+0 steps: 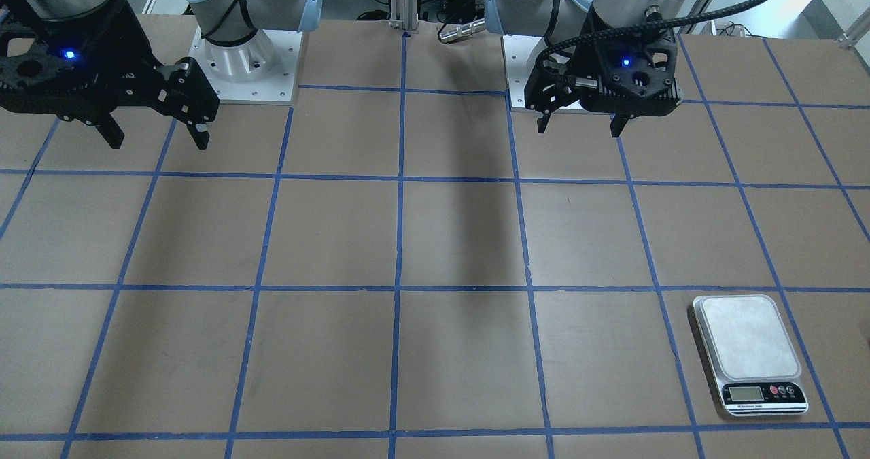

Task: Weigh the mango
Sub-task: 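Move the left gripper past the white scale toward the mango, then lower the left gripper onto the mango and close on it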

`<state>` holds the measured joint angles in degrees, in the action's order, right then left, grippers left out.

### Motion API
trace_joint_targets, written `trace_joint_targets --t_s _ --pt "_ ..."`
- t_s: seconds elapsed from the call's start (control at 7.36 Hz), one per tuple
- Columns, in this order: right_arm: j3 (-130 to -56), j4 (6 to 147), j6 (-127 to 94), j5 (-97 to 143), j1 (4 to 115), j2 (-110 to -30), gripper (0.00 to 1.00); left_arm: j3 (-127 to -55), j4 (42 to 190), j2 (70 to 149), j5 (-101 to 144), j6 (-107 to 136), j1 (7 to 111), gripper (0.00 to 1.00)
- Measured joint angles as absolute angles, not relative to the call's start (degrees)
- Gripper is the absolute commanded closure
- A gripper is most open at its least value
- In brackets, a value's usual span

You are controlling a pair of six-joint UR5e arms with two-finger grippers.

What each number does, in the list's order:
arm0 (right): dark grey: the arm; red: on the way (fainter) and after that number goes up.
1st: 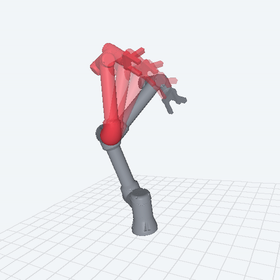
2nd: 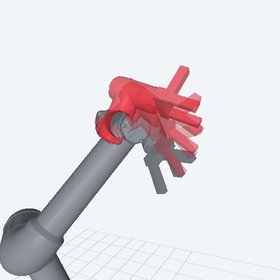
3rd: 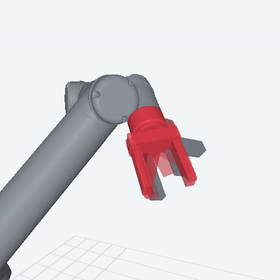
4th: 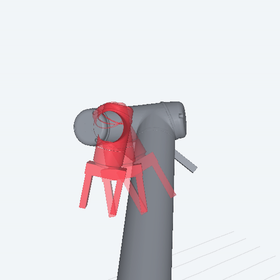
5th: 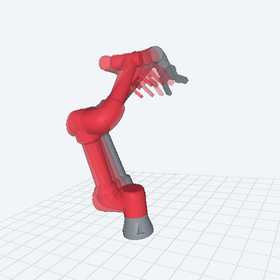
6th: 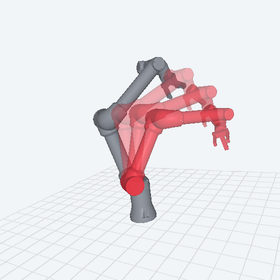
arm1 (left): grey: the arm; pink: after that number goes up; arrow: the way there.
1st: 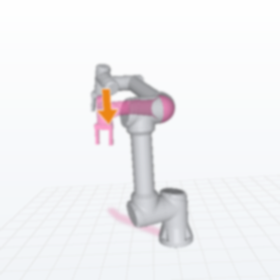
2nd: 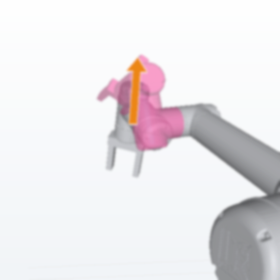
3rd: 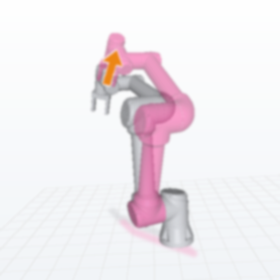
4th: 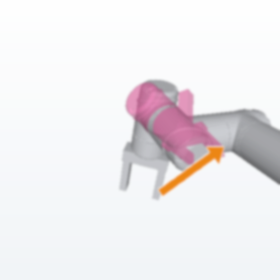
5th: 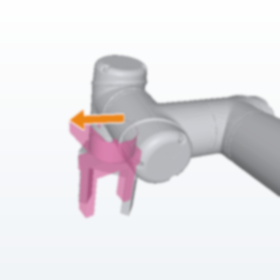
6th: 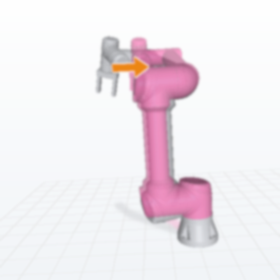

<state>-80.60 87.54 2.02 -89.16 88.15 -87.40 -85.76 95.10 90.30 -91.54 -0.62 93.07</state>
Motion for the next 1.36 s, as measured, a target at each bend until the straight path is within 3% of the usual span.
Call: trace_joint_targets --t_s 0.68,1.36 --pt "-80.6 87.5 2.0 -89.2 88.2 -87.4 0.00 -86.1 95.7 89.0 -92.4 -10.1 91.7 0.00" --pt "-80.6 87.5 2.0 -89.2 88.2 -87.4 0.00 -85.6 99.4 86.5 -94.4 -45.3 72.9 0.00"
